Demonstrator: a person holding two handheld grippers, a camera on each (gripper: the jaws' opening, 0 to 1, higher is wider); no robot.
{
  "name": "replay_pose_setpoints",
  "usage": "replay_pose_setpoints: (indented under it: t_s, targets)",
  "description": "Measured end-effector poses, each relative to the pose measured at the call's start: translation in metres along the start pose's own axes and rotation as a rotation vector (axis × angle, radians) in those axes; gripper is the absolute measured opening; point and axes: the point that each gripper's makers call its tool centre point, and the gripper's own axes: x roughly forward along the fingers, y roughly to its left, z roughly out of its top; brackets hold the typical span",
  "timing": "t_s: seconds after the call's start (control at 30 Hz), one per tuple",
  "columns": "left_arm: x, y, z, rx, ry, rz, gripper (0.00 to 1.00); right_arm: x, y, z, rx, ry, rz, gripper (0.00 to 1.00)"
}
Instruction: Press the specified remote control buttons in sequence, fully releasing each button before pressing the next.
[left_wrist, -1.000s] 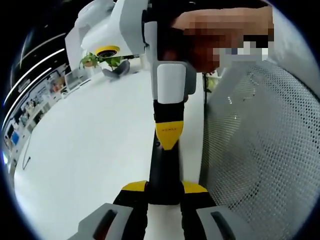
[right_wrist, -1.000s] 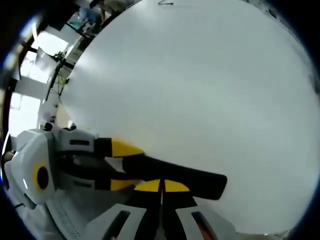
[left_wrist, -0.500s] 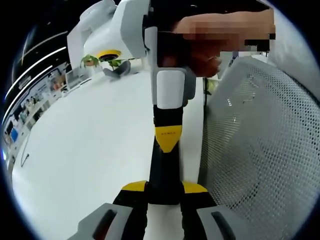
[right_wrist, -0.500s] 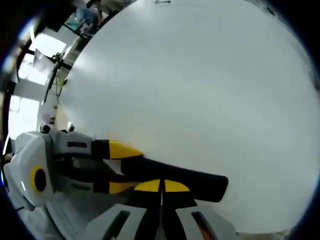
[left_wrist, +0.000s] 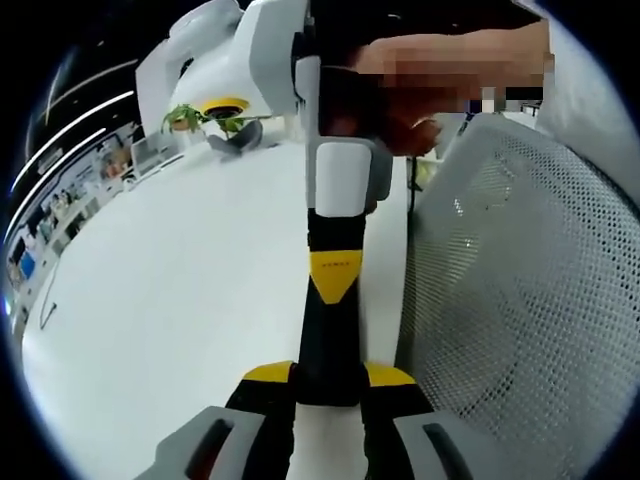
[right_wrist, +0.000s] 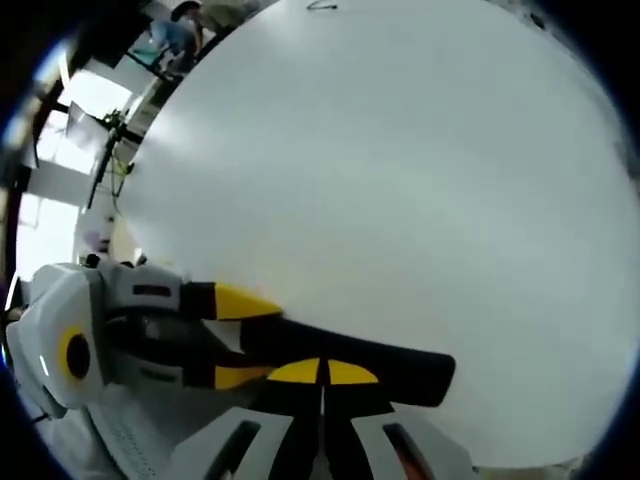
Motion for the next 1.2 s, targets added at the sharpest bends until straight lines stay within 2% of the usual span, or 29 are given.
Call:
replay_pose_setpoints:
  t_s: [0.37, 0.57, 0.63, 0.7, 0.8, 1.2]
  targets:
    - [-0.003, 0.000, -0.004, -0.014, 0.018, -0.001, 0.24, 0.000, -0.001, 0.001, -0.040, 0.003, -0.057, 0.00]
    - [-0.003, 0.000, -0.004, -0.007, 0.018, -0.004, 0.24, -0.002, -0.001, -0.001, -0.046, -0.017, 0.001, 0.00]
    - [-0.003, 0.000, -0.004, -0.006, 0.019, -0.006, 0.24, -0.002, 0.002, -0.001, 0.030, -0.023, 0.029, 0.00]
    - [-0.002, 0.000, -0.003, -0.008, 0.019, -0.006, 0.24, 0.000, 0.010, -0.001, 0.055, -0.024, 0.092, 0.00]
    - [-0.002, 0.000, -0.003, -0.008, 0.018, -0.005, 0.24, 0.000, 0.009, 0.000, 0.029, -0.026, 0.068, 0.00]
    - [-0.003, 0.000, -0.003, -0.017, 0.016, -0.006, 0.24, 0.004, 0.012, 0.004, -0.007, -0.034, 0.057, 0.00]
